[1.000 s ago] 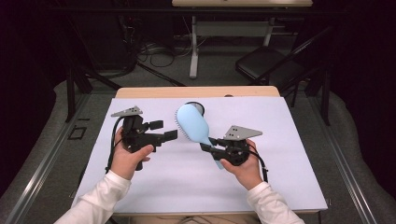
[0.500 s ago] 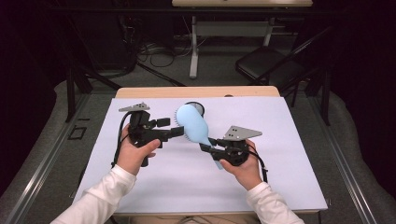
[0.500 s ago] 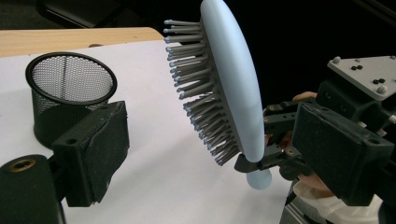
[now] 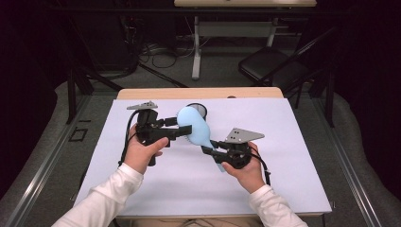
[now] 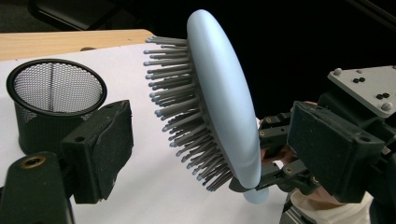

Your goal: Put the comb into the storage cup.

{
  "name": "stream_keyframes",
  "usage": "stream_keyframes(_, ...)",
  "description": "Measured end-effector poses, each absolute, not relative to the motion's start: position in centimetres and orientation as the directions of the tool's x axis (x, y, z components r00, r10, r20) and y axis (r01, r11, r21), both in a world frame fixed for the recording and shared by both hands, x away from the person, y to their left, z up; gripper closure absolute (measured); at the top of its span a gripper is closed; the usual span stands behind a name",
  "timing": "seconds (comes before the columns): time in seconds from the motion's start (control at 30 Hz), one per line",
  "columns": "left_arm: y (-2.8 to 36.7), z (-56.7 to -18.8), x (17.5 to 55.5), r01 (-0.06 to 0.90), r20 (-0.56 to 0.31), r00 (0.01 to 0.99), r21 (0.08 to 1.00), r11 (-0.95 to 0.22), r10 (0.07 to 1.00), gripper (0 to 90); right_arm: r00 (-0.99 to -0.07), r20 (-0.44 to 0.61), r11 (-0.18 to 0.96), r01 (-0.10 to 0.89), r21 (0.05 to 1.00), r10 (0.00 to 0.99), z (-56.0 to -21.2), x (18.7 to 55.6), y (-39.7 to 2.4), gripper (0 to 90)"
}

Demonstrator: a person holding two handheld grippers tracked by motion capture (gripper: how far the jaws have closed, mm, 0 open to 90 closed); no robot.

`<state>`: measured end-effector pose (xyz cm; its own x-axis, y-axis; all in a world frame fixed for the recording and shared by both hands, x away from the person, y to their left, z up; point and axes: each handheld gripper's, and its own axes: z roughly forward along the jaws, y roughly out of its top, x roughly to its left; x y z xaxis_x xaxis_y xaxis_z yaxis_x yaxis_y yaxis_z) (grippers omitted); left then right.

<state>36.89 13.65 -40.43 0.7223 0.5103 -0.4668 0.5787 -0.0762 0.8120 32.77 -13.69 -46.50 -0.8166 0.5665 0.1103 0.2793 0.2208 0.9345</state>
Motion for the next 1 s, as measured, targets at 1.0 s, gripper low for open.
stream_keyframes(1.0, 12.75, -40.59, 37.37, 0.616, -0.510, 0.700, 0.785, -0.062, 0.499, 23.0, -0.824, 0.094, 0.232, 0.264, 0.936, 0.558, -46.62, 32.51, -13.27, 69.8)
